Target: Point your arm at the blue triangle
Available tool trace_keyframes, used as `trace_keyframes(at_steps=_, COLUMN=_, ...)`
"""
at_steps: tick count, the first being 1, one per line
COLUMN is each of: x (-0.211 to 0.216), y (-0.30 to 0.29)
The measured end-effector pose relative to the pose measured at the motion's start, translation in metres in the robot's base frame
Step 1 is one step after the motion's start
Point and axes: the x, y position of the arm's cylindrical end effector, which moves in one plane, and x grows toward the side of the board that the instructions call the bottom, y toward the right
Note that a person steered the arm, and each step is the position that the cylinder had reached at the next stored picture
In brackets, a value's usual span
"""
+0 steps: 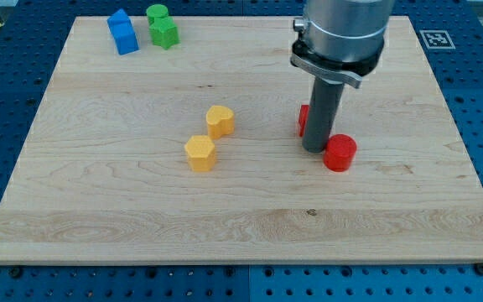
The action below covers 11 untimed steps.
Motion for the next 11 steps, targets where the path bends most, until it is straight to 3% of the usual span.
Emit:
trace_keyframes(at_steps=2, x=0.007, y=0.007)
trace_keyframes(at_steps=4, x=0.065, y=-0.067)
trace_keyframes(at_steps=5, x=0.1, y=-0.131)
trace_keyframes(at_steps=6, x=0.089, y=-0.203)
trace_keyframes(at_steps=7, x=0.038, y=-0.269)
trace_keyframes(at_steps=9, x=-0.115, y=-0.288)
trace_keyframes(at_steps=11, x=-0.162, y=-0.327)
